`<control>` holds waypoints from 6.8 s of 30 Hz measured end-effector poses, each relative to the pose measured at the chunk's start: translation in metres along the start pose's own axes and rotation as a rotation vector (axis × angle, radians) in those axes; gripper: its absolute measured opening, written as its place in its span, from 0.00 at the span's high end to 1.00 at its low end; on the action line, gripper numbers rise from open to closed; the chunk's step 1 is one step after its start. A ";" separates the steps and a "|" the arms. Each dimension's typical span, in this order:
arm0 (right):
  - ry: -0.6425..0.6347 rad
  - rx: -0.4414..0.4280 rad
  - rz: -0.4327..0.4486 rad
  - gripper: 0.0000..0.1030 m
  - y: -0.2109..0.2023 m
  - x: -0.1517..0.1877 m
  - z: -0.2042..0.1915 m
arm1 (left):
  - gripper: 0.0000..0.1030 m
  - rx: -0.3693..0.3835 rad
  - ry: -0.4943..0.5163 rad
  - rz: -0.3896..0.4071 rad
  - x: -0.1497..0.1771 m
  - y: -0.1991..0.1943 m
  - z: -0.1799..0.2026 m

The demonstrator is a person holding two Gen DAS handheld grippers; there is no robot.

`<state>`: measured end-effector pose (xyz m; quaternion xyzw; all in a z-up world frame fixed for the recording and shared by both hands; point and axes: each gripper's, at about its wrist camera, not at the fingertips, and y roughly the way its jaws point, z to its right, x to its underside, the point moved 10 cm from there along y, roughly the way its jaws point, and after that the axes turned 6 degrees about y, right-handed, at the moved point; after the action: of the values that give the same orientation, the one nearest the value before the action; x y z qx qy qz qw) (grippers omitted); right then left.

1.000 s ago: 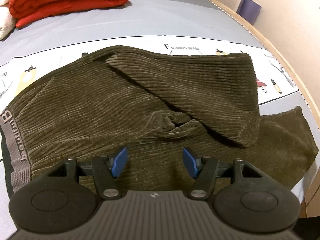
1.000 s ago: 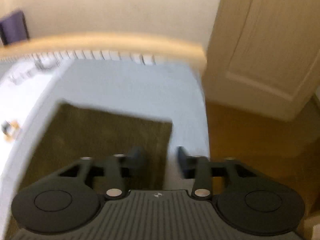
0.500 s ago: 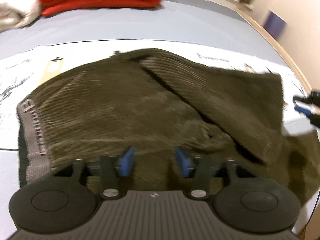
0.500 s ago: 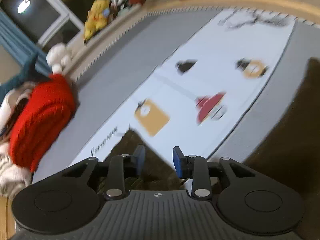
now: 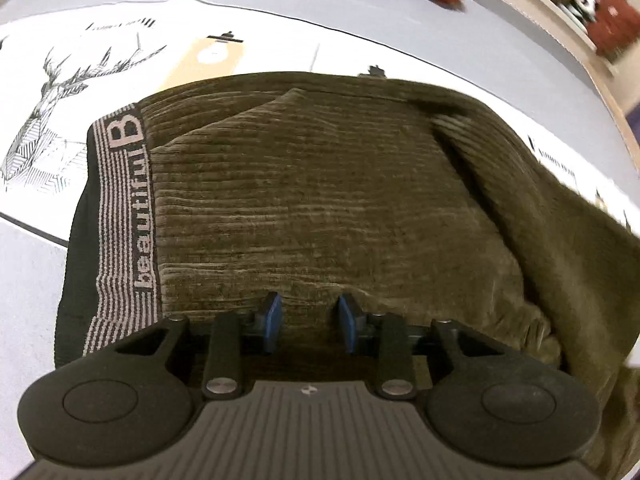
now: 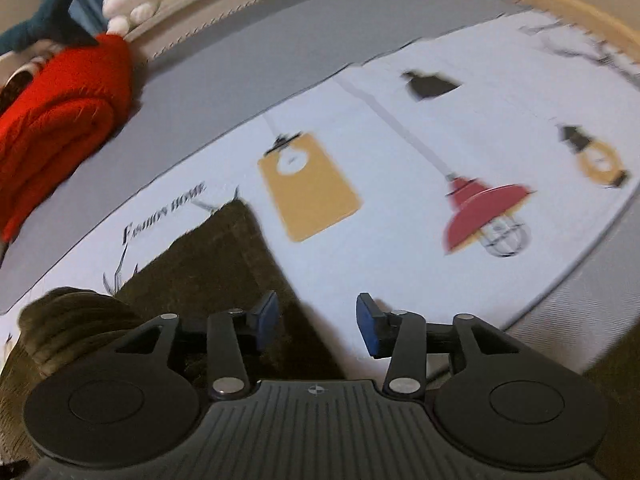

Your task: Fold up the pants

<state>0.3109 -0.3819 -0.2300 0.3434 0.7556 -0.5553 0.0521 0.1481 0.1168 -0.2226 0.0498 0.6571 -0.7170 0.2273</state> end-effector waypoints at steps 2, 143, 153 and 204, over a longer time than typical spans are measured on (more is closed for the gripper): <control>-0.040 -0.023 -0.026 0.52 0.011 0.002 -0.007 | 0.59 -0.010 0.013 0.033 -0.008 -0.006 0.003; -0.224 0.073 0.114 0.35 -0.162 0.108 -0.105 | 0.76 -0.092 0.312 -0.064 0.078 -0.050 -0.112; -0.208 0.066 0.125 0.35 -0.166 0.093 -0.099 | 0.68 -0.189 0.553 -0.116 0.090 -0.069 -0.107; -0.225 -0.005 0.028 0.38 -0.077 0.091 -0.130 | 0.55 -0.108 0.202 0.339 -0.112 0.021 -0.015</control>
<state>0.2367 -0.2373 -0.1612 0.2894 0.7414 -0.5878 0.1451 0.2526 0.1594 -0.2021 0.2191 0.6961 -0.6236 0.2802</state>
